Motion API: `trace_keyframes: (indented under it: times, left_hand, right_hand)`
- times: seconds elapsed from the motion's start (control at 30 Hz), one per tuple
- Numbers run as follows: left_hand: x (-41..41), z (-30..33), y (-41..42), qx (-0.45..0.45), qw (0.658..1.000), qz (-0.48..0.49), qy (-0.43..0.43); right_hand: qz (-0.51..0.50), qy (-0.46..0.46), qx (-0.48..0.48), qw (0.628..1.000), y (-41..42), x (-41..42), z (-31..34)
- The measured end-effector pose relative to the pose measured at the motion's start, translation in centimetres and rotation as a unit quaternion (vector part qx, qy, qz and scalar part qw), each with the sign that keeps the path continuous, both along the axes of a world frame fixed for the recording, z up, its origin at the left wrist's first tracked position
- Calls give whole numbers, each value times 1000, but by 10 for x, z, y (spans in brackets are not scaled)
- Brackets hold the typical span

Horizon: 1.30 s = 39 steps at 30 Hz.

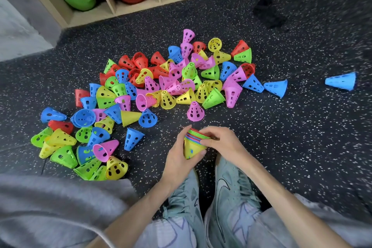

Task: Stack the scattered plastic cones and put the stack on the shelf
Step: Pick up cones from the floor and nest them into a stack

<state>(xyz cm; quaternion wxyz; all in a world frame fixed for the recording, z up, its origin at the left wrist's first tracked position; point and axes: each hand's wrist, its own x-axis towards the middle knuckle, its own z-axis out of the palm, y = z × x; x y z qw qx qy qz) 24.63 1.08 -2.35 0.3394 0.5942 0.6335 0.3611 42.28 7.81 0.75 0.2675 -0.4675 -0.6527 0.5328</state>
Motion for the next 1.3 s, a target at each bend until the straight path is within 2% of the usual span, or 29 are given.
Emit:
trace_keyframes:
  times: [0.1, 0.27, 0.4, 0.53, 0.67, 0.83, 0.97, 1.13, 1.3]
  left_hand:
    - [12, -14, 0, -3, 999, 30, -31]
    - [12, -32, -1, -16, 996, 63, -64]
    - [14, -38, 3, -51, 995, 47, -67]
    - [15, -43, 6, -71, 993, 51, -81]
    - [16, -42, 6, -75, 993, 58, -73]
    - [15, -43, 6, -91, 990, 69, -83]
    - [16, -44, 7, -92, 991, 76, -66]
    - [16, -43, 7, -93, 991, 81, -47]
    - [16, -36, 7, -85, 994, 62, -28]
  right_hand:
    - [-23, 33, -15, 999, 12, 9, 1]
    - [-126, 5, 38, 991, 55, 36, -7]
    - [-164, -72, 44, 983, 100, 54, -20]
    - [-137, -174, 77, 972, 140, 59, -34]
    - [-110, -223, 57, 967, 165, 54, -47]
    - [-184, -283, 105, 936, 165, 50, -61]
    - [-221, -221, 100, 944, 147, 52, -64]
    - [-271, -117, 103, 950, 107, 47, -38]
    - [-218, -25, 104, 970, 57, 24, -13]
